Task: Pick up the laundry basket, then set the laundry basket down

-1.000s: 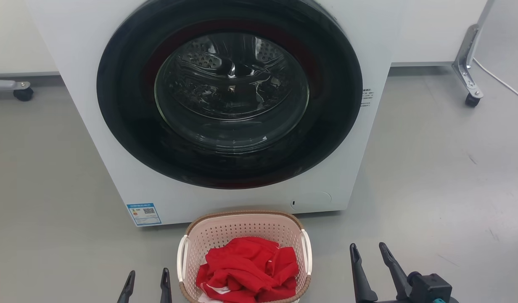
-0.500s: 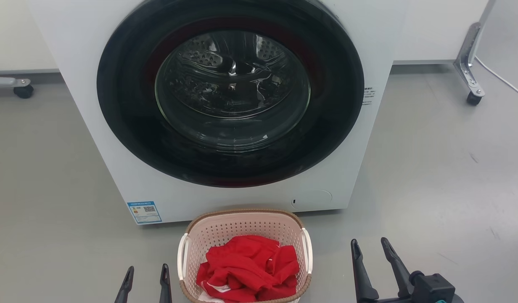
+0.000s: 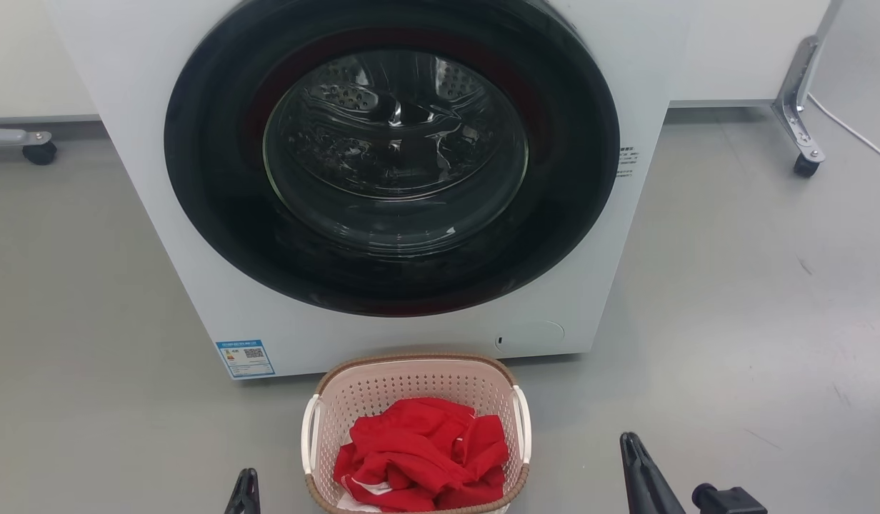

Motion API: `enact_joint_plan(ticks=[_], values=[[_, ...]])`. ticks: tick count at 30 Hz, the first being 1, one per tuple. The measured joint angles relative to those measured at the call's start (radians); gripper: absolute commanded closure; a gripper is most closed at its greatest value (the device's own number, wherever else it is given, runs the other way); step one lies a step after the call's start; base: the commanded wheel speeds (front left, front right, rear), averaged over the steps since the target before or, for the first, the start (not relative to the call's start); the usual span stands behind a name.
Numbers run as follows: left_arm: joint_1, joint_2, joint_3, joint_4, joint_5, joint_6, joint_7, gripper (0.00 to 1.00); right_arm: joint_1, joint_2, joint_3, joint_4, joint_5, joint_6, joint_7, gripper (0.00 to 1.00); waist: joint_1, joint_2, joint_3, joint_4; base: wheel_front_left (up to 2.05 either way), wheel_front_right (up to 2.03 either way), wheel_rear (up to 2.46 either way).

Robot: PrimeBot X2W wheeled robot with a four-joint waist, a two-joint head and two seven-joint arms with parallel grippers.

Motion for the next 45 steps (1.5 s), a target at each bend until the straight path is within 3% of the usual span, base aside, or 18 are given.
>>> enact_joint_plan(ticks=[10,45], values=[[0.000,-0.002,0.013,0.041,-0.050,-0.011,0.019,1.00,0.028,0.000,-0.028,0.039,0.059,0.011,0.018,1.00,0.0000,0.0000,0.002,0.003,0.00,0.00,0.00],[-0.076,-0.022,0.115,0.076,-0.548,-0.103,0.161,1.00,-0.017,0.010,-0.214,0.066,0.539,0.104,0.159,1.00,0.0002,0.0000,0.010,0.022,0.00,0.00,0.00]])
